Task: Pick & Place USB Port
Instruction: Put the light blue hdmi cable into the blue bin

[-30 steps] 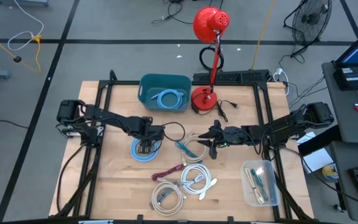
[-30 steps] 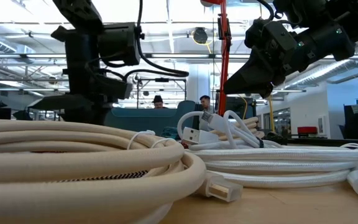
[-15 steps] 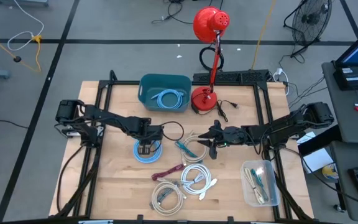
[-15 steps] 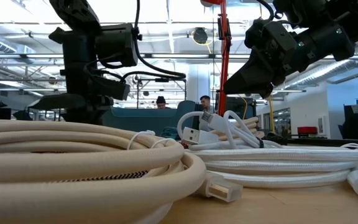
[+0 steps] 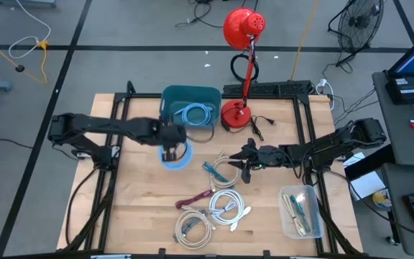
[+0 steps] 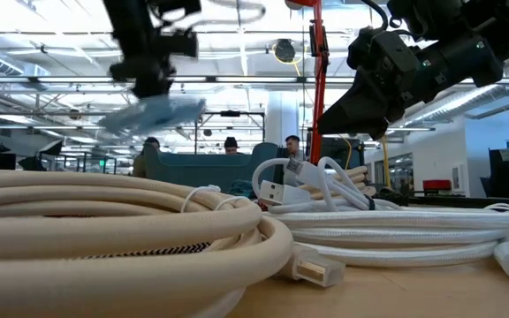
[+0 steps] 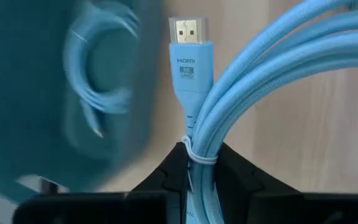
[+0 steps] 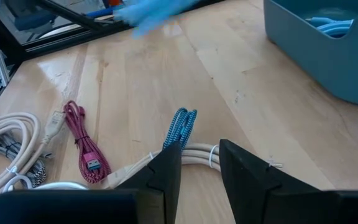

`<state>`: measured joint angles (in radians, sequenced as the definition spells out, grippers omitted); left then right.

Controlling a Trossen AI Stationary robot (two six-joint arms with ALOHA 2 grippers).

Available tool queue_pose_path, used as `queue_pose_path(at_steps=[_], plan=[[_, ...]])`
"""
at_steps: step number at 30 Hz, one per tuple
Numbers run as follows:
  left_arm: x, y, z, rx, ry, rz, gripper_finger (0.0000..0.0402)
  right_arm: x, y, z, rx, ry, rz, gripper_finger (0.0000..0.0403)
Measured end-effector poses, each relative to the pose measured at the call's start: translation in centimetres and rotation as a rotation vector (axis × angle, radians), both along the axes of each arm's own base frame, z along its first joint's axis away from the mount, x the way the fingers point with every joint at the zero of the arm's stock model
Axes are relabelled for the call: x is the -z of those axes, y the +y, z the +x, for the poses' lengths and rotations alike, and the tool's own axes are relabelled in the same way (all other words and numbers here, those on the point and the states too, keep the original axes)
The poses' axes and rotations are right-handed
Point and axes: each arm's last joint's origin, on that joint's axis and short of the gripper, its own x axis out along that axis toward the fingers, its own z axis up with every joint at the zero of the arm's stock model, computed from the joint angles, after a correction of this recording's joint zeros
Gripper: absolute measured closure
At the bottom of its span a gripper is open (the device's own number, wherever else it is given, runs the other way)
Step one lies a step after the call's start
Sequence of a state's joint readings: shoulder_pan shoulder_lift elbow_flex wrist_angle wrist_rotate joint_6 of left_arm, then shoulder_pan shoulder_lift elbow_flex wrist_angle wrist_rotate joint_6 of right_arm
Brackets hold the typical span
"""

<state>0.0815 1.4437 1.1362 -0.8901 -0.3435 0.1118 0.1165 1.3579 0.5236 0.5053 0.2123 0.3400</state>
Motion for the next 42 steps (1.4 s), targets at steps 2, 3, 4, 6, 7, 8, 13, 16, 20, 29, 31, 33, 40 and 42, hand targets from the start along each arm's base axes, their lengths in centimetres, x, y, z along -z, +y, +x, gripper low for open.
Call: queue_pose_path(at_steps=[2, 3, 4, 6, 7, 8, 13, 16, 20, 29, 31, 33, 40, 42], plan=[[-2.1, 0.7, 0.0, -0.003, -0.071, 0.017, 0.0349, 0.0, 0.0, 0.0, 0.000, 0.000, 0.000, 0.0303], [-3.0, 1.1, 0.0, -0.007, -0.102, 0.025, 0.0349, 0.0, 0.0, 0.0, -0.001, 0.001, 0.000, 0.0303], [-3.7, 1.4, 0.0, -0.009, -0.129, 0.034, 0.0349, 0.0, 0.0, 0.0, -0.001, 0.000, 0.000, 0.0303], [-4.9, 2.1, 0.0, -0.010, -0.158, 0.051, 0.0349, 0.0, 0.0, 0.0, -0.001, 0.000, 0.000, 0.0303], [-5.5, 2.5, 0.0, -0.012, -0.169, 0.060, 0.0349, 0.0, 0.0, 0.0, -0.002, 0.001, 0.001, 0.0303], [-6.0, 2.9, 0.0, -0.017, -0.183, 0.068, 0.0349, 0.0, 0.0, 0.0, -0.002, 0.001, 0.001, 0.0303], [-7.9, 5.4, 0.1, -0.027, -0.250, 0.089, 0.0349, 0.0, 0.0, 0.0, -0.003, 0.001, 0.001, 0.0303], [-8.7, 7.5, -0.3, -0.051, -0.290, 0.095, 0.0349, 0.0, 0.0, 0.0, -0.003, 0.001, 0.001, 0.0303], [-9.4, 10.5, -0.7, -0.086, -0.360, 0.100, 0.0349, 0.0, 0.0, 0.0, -0.003, 0.001, 0.001, 0.0303], [-7.1, 16.1, -0.5, -0.139, -0.325, 0.090, 0.0349, 0.0, -0.1, 0.0, -0.002, 0.002, -0.006, 0.0303], [-6.5, 17.2, 0.2, -0.140, -0.301, 0.063, 0.0349, 0.0, -0.2, 0.0, 0.002, 0.002, -0.006, 0.0303], [-6.4, 18.2, 1.3, -0.134, -0.311, 0.065, 0.0349, 0.0, -0.3, 0.0, 0.005, 0.002, -0.006, 0.0303], [-5.9, 20.9, 4.7, -0.073, -0.238, 0.040, 0.0349, 0.2, -0.3, 0.0, 0.006, 0.018, -0.007, 0.0303], [-5.7, 21.5, 5.2, -0.064, -0.211, 0.035, 0.0349, 0.2, -0.3, -0.1, 0.006, 0.025, -0.008, 0.0303]])
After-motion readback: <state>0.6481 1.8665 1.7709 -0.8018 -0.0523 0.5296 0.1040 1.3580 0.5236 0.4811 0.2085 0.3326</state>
